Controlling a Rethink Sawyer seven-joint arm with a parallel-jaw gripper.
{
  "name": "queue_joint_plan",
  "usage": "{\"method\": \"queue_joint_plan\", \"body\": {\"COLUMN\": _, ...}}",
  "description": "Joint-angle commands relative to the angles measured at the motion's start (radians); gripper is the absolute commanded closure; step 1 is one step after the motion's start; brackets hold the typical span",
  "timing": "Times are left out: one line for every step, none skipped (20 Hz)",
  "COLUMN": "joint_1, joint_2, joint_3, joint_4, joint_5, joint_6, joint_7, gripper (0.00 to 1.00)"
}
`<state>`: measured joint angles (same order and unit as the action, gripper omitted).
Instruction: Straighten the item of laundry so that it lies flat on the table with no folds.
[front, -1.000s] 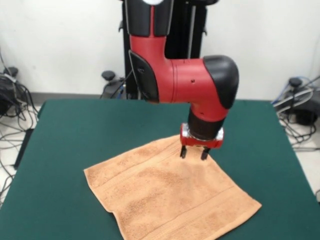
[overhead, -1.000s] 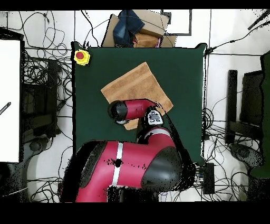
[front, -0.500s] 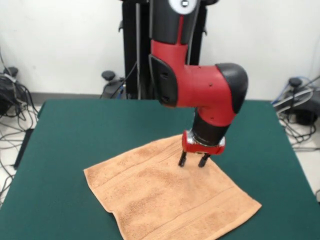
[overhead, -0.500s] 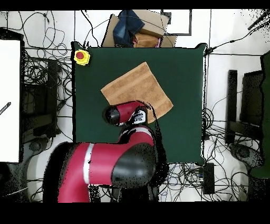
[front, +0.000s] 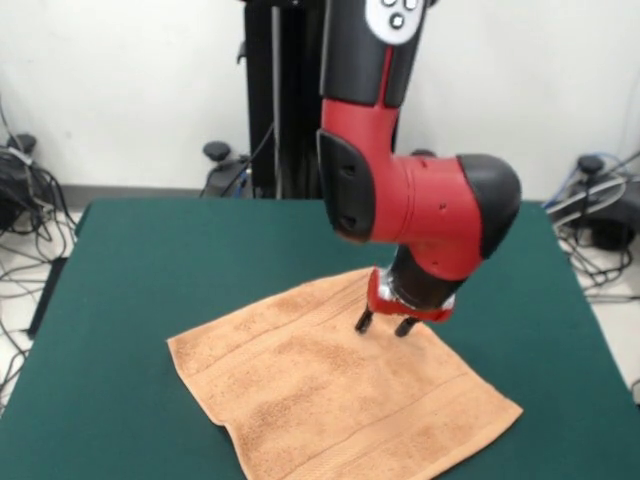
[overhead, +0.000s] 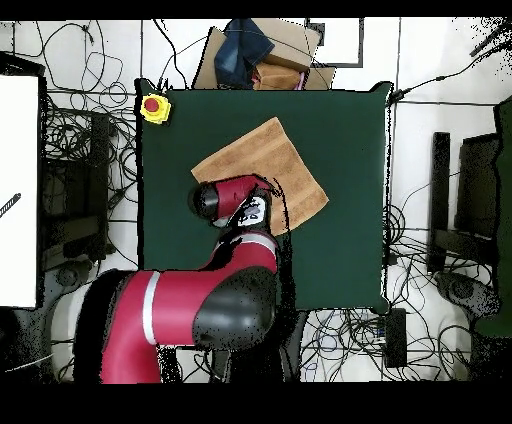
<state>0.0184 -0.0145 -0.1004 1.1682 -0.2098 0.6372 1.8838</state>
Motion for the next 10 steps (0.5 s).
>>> {"method": "queue_joint_plan", "body": {"joint_1": -0.147, "joint_2": 0.280, "joint_3": 0.073, "joint_4": -0.197, "joint_5": -0.019, "joint_6": -0.162, "joint_7": 0.029, "gripper": 0.00}}
{"method": "queue_joint_plan", "body": {"joint_1": -0.164, "joint_2": 0.280, "joint_3": 0.094, "joint_4": -0.192, "joint_5": -0.021, "joint_6": -0.170, "joint_7": 0.006, "gripper": 0.00}}
{"method": "queue_joint_plan", "body": {"joint_1": -0.174, "joint_2": 0.279, "joint_3": 0.107, "joint_4": -0.188, "joint_5": -0.025, "joint_6": -0.181, "joint_7": -0.002, "gripper": 0.00}}
{"method": "queue_joint_plan", "body": {"joint_1": -0.176, "joint_2": 0.285, "joint_3": 0.110, "joint_4": -0.197, "joint_5": -0.032, "joint_6": -0.193, "joint_7": 0.002, "gripper": 0.00}}
{"method": "queue_joint_plan", "body": {"joint_1": -0.178, "joint_2": 0.290, "joint_3": 0.114, "joint_4": -0.205, "joint_5": -0.038, "joint_6": -0.206, "joint_7": 0.007, "gripper": 0.00}}
{"method": "queue_joint_plan", "body": {"joint_1": -0.187, "joint_2": 0.299, "joint_3": 0.125, "joint_4": -0.215, "joint_5": -0.041, "joint_6": -0.217, "joint_7": 0.007, "gripper": 0.00}}
{"method": "queue_joint_plan", "body": {"joint_1": -0.196, "joint_2": 0.307, "joint_3": 0.137, "joint_4": -0.223, "joint_5": -0.044, "joint_6": -0.222, "joint_7": 0.001, "gripper": 0.00}}
{"method": "queue_joint_plan", "body": {"joint_1": -0.201, "joint_2": 0.310, "joint_3": 0.143, "joint_4": -0.226, "joint_5": -0.050, "joint_6": -0.229, "joint_7": 0.001, "gripper": 0.00}}
{"method": "queue_joint_plan", "body": {"joint_1": -0.205, "joint_2": 0.313, "joint_3": 0.149, "joint_4": -0.229, "joint_5": -0.057, "joint_6": -0.236, "joint_7": 0.000, "gripper": 0.00}}
{"method": "queue_joint_plan", "body": {"joint_1": -0.210, "joint_2": 0.313, "joint_3": 0.155, "joint_4": -0.229, "joint_5": -0.061, "joint_6": -0.235, "joint_7": -0.003, "gripper": 0.00}}
